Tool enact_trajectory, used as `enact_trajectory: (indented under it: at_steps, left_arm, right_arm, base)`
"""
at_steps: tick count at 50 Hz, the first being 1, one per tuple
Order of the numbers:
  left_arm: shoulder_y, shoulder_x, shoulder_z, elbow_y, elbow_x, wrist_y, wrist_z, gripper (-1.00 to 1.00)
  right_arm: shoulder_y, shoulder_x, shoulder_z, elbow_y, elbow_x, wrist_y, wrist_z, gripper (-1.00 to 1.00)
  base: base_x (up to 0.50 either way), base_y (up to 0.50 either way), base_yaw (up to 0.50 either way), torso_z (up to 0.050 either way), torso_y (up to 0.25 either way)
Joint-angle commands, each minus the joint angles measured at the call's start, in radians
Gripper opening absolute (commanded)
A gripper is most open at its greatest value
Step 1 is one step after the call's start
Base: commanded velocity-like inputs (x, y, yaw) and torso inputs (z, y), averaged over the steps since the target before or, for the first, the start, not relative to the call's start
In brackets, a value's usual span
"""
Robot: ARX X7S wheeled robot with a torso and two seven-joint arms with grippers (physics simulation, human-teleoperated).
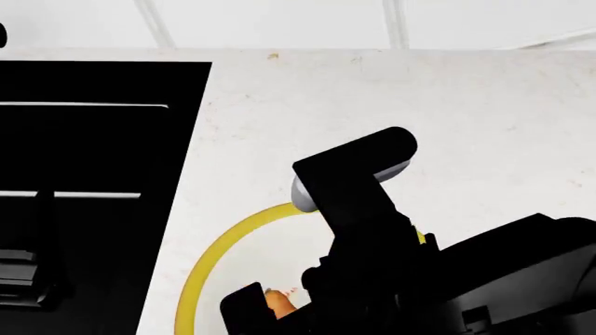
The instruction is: There is a mixed pile of frozen fruits and vegetables on the counter. Locate all the frozen vegetables and place the items in a bowl on the counter. Take all the frozen fruits and defrost them in a running sink.
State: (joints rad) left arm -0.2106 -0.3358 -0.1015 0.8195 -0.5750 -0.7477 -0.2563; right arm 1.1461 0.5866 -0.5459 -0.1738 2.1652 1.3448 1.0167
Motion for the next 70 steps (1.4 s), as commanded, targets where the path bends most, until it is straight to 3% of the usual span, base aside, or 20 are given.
enact_trajectory:
  at_steps: [1,11,34,38,48,53,60,70]
  left_arm:
    - [0.006,-0.002,-0.001,-0.007,-0.008,0.008,0.000,1.00]
    - [0.012,-0.008,0.005,0.004,-0.022,0.034,0.024,1.00]
    - [0.011,-0.023,-0.001,0.018,-0.029,0.045,0.012,1.00]
    - [0.004,-0.024,0.004,0.018,-0.019,0.043,-0.001,1.00]
    - [0.011,-0.020,-0.011,0.027,-0.037,0.053,-0.006,1.00]
    - [0.009,-0.016,0.007,0.022,-0.023,0.064,-0.007,1.00]
    - [0.019,-0.021,-0.005,0.022,-0.029,0.077,-0.004,1.00]
    - [0.011,-0.036,-0.018,0.025,-0.037,0.067,-0.016,1.00]
  right_arm:
    - [-0.003,0.006,0.015,-0.005,-0.024,-0.002,-0.025,1.00]
    - [-0.025,0.017,0.031,-0.031,-0.043,-0.012,-0.043,1.00]
    - [-0.027,0.051,0.041,-0.085,-0.021,-0.045,-0.037,1.00]
    - [-0.032,0.043,0.109,-0.138,-0.094,-0.045,-0.087,1.00]
    - [-0.151,0.063,0.444,-0.400,-0.457,-0.179,-0.258,1.00]
    - [-0.426,0.063,0.618,-0.534,-0.752,-0.342,-0.394,1.00]
    - [-0.778,0.005,0.717,-0.695,-1.065,-0.563,-0.532,1.00]
    - [-0.822,0.052,0.713,-0.684,-1.285,-0.607,-0.539,1.00]
  base:
    - [0.00,0.00,0.00,0.000,0.000]
    - [0.00,0.00,0.00,0.000,0.015]
    - [0.00,0.00,0.00,-0.021,0.250]
    - [0.00,0.00,0.00,-0.012,0.171]
    - [0.00,0.00,0.00,0.000,0.000]
    - [0.00,0.00,0.00,0.000,0.000]
    - [0.00,0.00,0.00,0.000,0.000]
    - [0.00,0.00,0.00,0.000,0.000]
